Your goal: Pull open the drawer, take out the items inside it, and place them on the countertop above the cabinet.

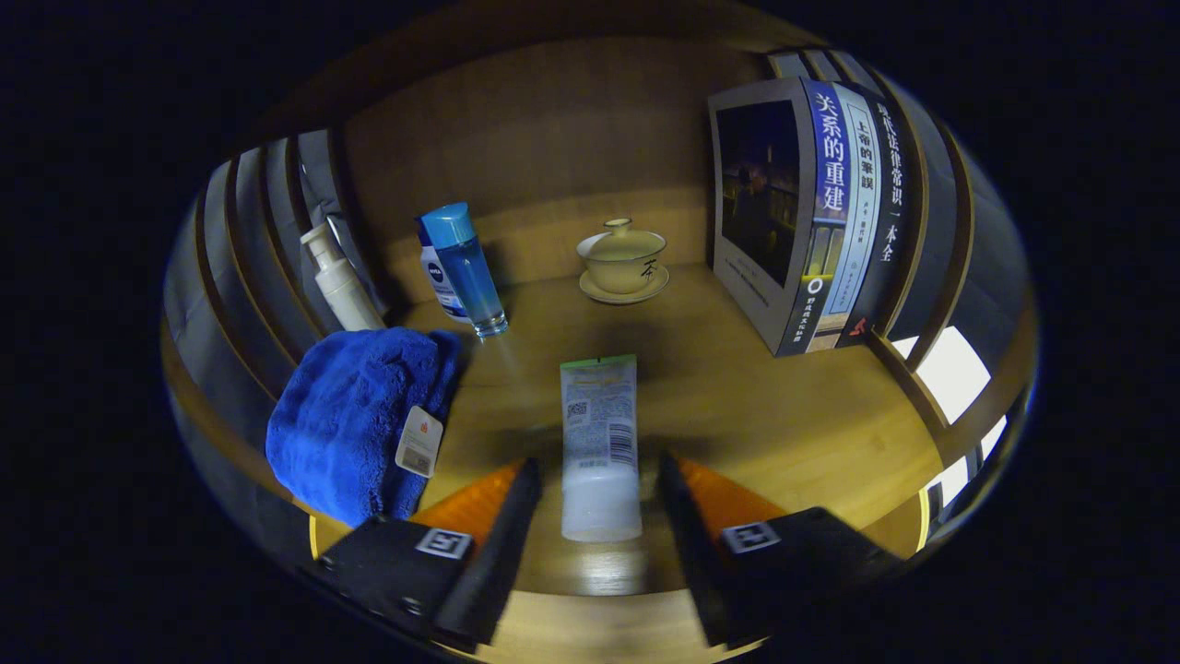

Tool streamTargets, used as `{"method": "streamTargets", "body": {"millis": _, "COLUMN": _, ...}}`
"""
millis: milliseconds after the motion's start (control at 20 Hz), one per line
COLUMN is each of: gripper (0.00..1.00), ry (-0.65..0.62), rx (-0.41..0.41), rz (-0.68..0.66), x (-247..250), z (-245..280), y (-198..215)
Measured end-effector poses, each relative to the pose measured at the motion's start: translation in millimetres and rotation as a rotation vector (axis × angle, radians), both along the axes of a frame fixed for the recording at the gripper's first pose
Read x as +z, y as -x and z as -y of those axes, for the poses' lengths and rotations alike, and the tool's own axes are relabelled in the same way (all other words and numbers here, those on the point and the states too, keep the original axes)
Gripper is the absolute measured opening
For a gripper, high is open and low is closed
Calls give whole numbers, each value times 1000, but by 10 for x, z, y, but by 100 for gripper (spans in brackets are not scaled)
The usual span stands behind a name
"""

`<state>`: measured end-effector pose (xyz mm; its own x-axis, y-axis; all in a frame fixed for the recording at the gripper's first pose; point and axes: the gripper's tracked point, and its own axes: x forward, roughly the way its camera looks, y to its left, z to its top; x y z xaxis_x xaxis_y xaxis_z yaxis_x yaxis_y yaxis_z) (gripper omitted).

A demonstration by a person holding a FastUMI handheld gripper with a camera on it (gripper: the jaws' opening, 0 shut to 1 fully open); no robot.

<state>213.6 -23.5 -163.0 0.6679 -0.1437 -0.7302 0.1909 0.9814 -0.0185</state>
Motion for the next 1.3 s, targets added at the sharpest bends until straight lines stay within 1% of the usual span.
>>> {"method": "streamTargets", "body": {"millis": 100, "gripper": 100, "ry": -3, "rx": -7, "rz": 44, "x": 152, "z": 11, "y": 7}}
{"method": "streamTargets", "body": {"millis": 250, "gripper": 100, "ry": -45, "rx": 5, "rz": 163, "x": 545, "z": 17, "y": 138}}
{"method": "streamTargets", "body": {"millis": 350, "gripper": 99, "ry": -33, "rx": 22, "rz": 242, "x": 886, "z": 163, "y": 375}}
{"method": "streamTargets", "body": {"millis": 450, "gripper": 99, "ry": 3, "rx": 11, "rz": 323, "x": 1185, "z": 363, "y": 681}}
{"method": "streamTargets", "body": {"millis": 550, "gripper": 99, "ry": 61, "rx": -20, "rz": 394, "x": 1448, "z": 561, "y": 1021}}
{"method": "streamTargets", "body": {"millis": 750, "gripper": 99, "ry": 140, "rx": -16, "rz": 518, "x": 1790, "z": 607, "y": 1805}}
{"method": "streamTargets", "body": {"millis": 850, "gripper": 99, "ry": 121, "rx": -24, "rz": 544, "x": 1756, "z": 495, "y": 2216}}
{"method": "streamTargets", "body": {"millis": 1000, "gripper": 99, "ry": 113, "rx": -22, "rz": 594, "x": 1673, "z": 298, "y": 2675}}
{"method": "streamTargets", "body": {"millis": 1150, "gripper": 98, "ry": 138, "rx": 4, "rz": 589, "x": 1521, "z": 50, "y": 2970}}
{"method": "streamTargets", "body": {"millis": 1300, "gripper": 98, "ry": 136, "rx": 35, "rz": 575, "x": 1289, "z": -238, "y": 3153}}
